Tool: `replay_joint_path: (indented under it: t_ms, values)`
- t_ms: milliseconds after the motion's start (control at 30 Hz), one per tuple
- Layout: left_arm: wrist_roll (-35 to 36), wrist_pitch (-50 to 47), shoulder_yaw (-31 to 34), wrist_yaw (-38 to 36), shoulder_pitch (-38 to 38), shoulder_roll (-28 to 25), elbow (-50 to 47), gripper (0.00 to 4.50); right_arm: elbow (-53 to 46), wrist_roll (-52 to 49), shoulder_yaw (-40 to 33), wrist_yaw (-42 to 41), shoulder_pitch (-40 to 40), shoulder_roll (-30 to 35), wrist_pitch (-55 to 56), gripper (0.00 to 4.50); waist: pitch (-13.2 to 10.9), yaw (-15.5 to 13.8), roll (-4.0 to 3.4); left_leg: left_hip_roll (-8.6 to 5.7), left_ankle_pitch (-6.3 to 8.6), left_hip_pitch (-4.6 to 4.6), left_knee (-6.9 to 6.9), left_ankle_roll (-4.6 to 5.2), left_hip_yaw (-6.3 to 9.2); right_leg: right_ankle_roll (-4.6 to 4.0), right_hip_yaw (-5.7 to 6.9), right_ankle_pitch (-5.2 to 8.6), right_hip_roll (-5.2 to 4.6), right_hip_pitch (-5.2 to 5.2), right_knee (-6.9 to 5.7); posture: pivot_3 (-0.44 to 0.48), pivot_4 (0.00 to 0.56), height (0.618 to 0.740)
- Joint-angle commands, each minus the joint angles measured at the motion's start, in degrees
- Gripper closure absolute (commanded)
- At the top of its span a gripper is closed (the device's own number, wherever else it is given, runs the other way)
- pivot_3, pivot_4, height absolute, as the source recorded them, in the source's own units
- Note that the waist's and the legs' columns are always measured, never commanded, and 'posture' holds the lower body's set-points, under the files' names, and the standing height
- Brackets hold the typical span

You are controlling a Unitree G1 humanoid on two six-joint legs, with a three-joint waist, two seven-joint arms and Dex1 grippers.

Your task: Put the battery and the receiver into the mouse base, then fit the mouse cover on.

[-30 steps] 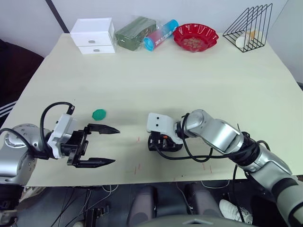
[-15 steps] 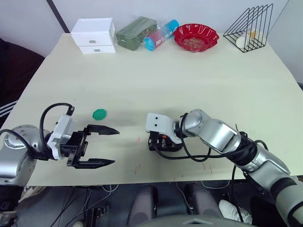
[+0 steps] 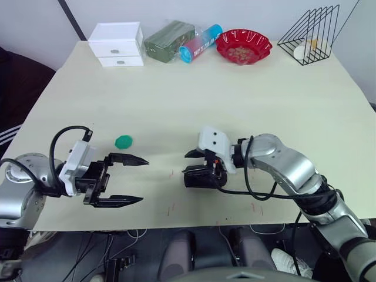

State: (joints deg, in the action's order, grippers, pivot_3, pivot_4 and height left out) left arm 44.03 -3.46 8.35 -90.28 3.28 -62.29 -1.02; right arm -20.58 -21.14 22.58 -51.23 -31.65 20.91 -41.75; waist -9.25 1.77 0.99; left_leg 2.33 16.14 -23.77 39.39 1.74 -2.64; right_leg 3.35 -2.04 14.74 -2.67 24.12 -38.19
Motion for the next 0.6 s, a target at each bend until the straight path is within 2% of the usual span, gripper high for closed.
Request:
replay_joint_path:
  t_ms: [33,233,400,600]
  values:
    - [0.8,0.4,0.1,-2.2,1.0,-0.6,-0.1,0.00,-3.0,-2.4,-4.1,-2.0,3.0,1.3,5.6,2.31,0.0,0.0,0.00,0.00,0.00,0.00,0.00,0.00,0.00,0.00,0.00,0.00,0.00,0.00,0.00,0.000,0.150,0.740]
    - [0.7,0.4,-0.5,-2.2,1.8,-0.6,0.2,0.00,-1.3,-1.9,-5.3,-4.0,8.2,3.5,12.4,2.31,0.0,0.2,0.00,0.00,0.00,0.04,0.00,0.00,0.01,0.00,-0.01,0.00,0.02,0.00,-0.07,0.000,0.150,0.740]
    - [0.6,0.3,-0.7,-2.2,2.0,-0.5,0.2,0.00,1.3,-2.4,-5.5,-4.9,9.8,2.8,15.9,2.31,0.0,0.2,0.01,0.00,0.00,0.04,0.01,0.00,0.00,0.01,-0.06,0.00,0.01,0.00,-0.07,0.000,0.150,0.740]
    - [0.5,0.2,-0.7,-2.2,2.1,-0.4,-0.1,0.00,10.6,-0.1,-5.1,-8.4,13.8,1.5,27.7,2.31,0.0,0.0,0.01,0.00,0.00,0.04,0.01,-0.01,-0.06,0.00,-0.04,0.00,0.02,0.00,-0.06,0.000,0.150,0.740]
